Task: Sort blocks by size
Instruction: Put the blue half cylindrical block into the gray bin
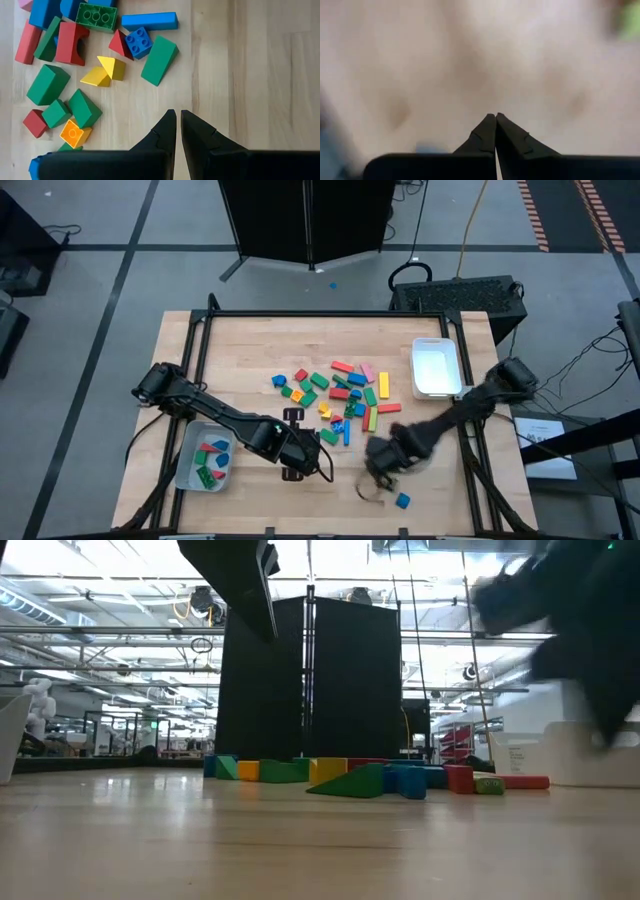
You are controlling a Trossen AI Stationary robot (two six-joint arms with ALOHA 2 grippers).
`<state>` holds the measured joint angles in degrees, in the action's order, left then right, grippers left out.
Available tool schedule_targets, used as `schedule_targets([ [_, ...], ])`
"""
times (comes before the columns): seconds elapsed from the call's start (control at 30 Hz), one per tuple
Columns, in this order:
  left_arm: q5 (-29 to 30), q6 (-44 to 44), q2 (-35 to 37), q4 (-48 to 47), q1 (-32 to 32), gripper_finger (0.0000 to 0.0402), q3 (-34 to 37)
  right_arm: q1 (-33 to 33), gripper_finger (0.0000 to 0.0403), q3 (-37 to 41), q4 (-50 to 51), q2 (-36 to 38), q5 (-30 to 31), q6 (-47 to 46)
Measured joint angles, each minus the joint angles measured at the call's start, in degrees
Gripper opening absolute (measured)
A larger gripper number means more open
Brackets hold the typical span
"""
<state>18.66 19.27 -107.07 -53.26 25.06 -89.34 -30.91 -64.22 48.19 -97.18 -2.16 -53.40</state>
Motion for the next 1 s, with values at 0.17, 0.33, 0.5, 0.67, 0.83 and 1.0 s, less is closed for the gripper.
schedule_targets([
  [0.17, -0.01, 1.44, 0.01, 0.01, 0.24, 0.0031, 0.00, -8.18, 0.0000, 0.13, 0.94, 2.86, -4.19, -11.32],
  [0.33, -0.05, 1.41, -0.01, 0.01, 0.20, 0.0031, 0.00, -15.58, 0.0000, 0.10, -1.00, 2.57, -8.41, -21.75],
  [0.5, -0.18, 1.14, 0.00, 0.08, 0.22, 0.0031, 0.03, -19.64, 0.0000, 0.05, -6.71, 1.00, -7.52, -28.86],
  [0.67, -0.33, 1.02, 0.00, 0.18, 0.14, 0.0031, 0.04, -20.12, 0.0000, 0.04, -8.83, -2.81, -7.57, -30.37],
  [0.83, -0.35, 1.26, 0.01, 0.18, 0.15, 0.0031, 0.04, -18.92, 0.0000, 0.04, -9.27, -6.91, -8.82, -27.01],
  [1.0, -0.38, 1.38, -0.01, 0.20, 0.15, 0.0031, 0.04, -15.02, 0.0000, 0.02, -10.80, -9.69, -8.87, -19.39],
])
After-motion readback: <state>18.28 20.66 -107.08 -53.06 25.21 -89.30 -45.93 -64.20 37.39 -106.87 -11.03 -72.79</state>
